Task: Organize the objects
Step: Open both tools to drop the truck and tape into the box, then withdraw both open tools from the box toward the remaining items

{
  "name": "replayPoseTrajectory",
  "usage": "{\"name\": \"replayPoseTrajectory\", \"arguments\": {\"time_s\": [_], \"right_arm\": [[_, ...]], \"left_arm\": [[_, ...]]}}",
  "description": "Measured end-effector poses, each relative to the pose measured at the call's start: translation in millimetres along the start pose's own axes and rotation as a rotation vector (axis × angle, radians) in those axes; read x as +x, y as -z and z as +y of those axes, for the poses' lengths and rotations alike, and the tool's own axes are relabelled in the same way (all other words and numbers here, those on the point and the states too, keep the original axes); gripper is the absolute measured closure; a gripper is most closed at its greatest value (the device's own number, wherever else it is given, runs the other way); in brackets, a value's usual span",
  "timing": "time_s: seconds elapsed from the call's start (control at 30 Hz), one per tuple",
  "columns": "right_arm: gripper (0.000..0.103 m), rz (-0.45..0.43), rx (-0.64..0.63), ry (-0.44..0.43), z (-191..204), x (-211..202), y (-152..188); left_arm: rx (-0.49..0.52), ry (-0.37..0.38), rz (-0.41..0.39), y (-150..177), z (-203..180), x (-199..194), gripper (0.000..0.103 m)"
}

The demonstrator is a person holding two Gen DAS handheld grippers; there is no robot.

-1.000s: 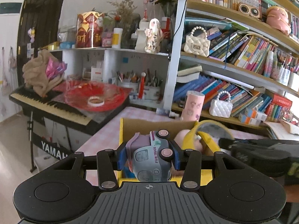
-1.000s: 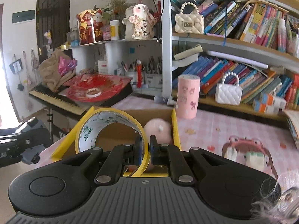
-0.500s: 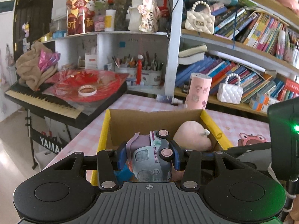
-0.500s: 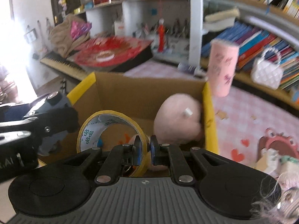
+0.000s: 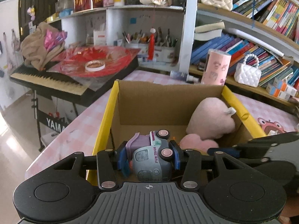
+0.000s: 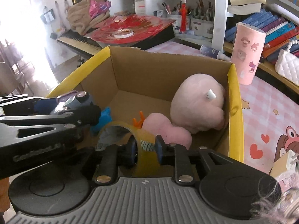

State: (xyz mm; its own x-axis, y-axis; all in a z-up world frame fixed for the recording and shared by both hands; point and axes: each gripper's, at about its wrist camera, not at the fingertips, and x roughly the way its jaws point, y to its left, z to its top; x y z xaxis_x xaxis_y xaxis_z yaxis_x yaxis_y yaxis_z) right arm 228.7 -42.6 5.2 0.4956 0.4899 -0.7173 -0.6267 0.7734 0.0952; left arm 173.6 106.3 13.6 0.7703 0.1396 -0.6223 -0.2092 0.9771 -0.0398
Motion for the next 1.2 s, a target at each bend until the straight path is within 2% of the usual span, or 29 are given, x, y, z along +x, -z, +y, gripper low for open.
{"name": "replayPoseTrajectory", "arguments": {"time_s": [0.1, 0.2, 0.33, 0.47, 0.5, 0.73, 0.93, 1.13, 1.2], "right_arm": [[0.079, -0.021, -0.012, 0.019, -0.7, -6.7, 1.5], [0.070, -0.071, -0.028, 0.047, -1.7, -19.5, 4.8], [0.070, -0.132, -0.036, 0.088, -2.8, -37.8, 11.2], [0.070, -0.184, 0.001, 0.131, -6.3, -55.0, 17.6], [0.070, -0.193, 0.011, 0.139, -6.9, -58.7, 19.2], [0.069, -0.261, 0.058, 0.196, -5.4, -85.6, 28.8], [0.066, -0.279, 0.076, 0.234, 2.5, -103.2, 43.9], [0.052, -0.246, 0.056, 0.291, 25.8, -109.6, 67.5], [0.046, -0.237, 0.057, 0.294, 33.9, -111.6, 74.8]], "left_arm": [[0.017, -0.013, -0.001, 1.9, -0.6, 2.7, 0.058], [0.039, -0.011, -0.001, 3.4, -4.1, 3.6, 0.058], [0.061, -0.014, -0.002, 5.5, -7.4, 3.6, 0.058], [0.030, 0.020, -0.008, 4.8, -5.0, -2.7, 0.054], [0.022, 0.027, -0.015, 4.3, -5.4, -6.1, 0.048], [0.021, 0.060, -0.114, 2.2, -9.4, -45.4, 0.035], [0.007, 0.073, -0.149, 14.7, -3.3, -80.0, 0.030], [0.005, 0.052, -0.110, 41.0, 7.4, -94.8, 0.028], [-0.002, 0.047, -0.091, 50.7, 10.4, -99.8, 0.023]]}}
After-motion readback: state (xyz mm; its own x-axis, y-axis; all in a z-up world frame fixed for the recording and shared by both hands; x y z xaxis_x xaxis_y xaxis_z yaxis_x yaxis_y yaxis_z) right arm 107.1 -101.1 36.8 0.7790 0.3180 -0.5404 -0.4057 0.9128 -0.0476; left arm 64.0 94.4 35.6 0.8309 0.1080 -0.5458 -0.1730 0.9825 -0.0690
